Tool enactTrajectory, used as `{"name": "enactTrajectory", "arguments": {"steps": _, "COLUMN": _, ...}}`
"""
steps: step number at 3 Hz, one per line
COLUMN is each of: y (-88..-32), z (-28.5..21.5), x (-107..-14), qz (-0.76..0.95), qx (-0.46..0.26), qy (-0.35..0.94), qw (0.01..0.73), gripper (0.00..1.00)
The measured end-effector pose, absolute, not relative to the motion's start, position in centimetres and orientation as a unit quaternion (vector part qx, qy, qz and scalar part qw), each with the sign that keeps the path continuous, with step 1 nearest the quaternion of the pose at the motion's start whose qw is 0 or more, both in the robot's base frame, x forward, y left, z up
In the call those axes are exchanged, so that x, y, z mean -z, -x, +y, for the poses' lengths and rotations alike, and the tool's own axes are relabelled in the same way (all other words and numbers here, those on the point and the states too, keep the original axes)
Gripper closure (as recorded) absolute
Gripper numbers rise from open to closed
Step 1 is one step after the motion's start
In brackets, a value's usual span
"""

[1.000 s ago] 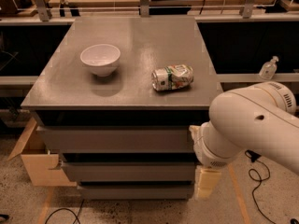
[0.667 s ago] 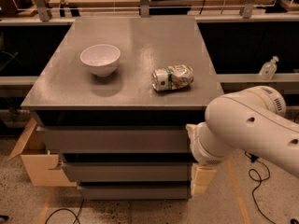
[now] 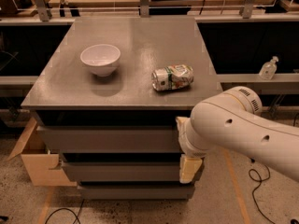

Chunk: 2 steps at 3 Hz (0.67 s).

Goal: Open top drawer

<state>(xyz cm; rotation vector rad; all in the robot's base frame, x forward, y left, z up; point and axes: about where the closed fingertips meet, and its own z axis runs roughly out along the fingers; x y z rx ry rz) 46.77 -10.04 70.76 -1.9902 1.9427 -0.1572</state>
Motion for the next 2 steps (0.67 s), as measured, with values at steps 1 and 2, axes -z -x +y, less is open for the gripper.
{"name": "enactTrajectory", "arguments": {"steps": 1, "y": -48.4, "z": -9.5, "x": -69.7, "qz": 0.685, "qx": 0.052, "qy": 0.704, "qw": 0.180, "gripper": 0.00}}
{"name": "enactTrajectory", "arguments": {"steps": 2, "y": -49.9, "z": -9.4, "x": -68.9, "qz": 0.688, "qx": 0.050, "qy": 0.698, "qw": 0.192, "gripper": 0.00}}
